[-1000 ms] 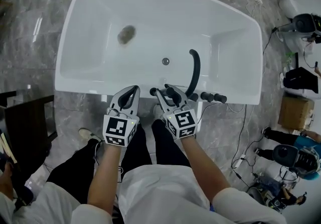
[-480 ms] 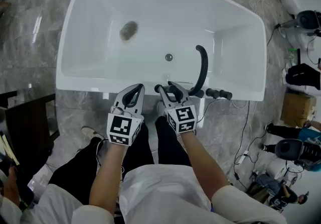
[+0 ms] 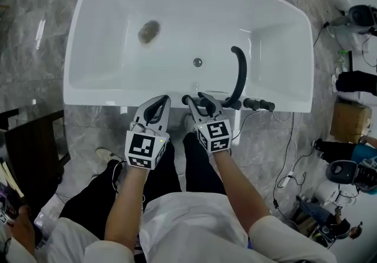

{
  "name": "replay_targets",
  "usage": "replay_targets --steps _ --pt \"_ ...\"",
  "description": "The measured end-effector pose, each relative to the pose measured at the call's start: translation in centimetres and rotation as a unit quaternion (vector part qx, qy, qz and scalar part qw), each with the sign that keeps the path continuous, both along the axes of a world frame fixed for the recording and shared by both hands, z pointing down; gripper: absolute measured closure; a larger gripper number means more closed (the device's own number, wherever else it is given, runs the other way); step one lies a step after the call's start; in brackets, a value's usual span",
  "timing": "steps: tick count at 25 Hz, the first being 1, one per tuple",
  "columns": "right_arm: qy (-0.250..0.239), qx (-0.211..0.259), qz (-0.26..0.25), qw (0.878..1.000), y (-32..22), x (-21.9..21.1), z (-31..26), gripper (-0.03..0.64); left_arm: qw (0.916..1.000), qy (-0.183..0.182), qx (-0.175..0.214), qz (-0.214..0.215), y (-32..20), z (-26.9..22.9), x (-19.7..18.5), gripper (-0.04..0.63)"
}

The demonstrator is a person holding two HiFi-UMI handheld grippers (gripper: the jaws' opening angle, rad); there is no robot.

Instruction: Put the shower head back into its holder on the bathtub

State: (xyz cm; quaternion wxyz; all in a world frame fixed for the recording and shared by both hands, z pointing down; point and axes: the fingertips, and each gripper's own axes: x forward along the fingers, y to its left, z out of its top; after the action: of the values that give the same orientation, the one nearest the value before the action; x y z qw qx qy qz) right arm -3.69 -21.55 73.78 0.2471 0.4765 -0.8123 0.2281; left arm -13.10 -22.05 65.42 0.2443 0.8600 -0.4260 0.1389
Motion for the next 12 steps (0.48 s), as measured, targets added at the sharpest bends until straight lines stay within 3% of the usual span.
replay_targets --steps 12 --pt "0.008 -0.014 0.000 1.000 0.6 -0.1 1.7 0.474 0.9999 0.001 -0.010 0.007 1.0 0.7 -0.2 0.586"
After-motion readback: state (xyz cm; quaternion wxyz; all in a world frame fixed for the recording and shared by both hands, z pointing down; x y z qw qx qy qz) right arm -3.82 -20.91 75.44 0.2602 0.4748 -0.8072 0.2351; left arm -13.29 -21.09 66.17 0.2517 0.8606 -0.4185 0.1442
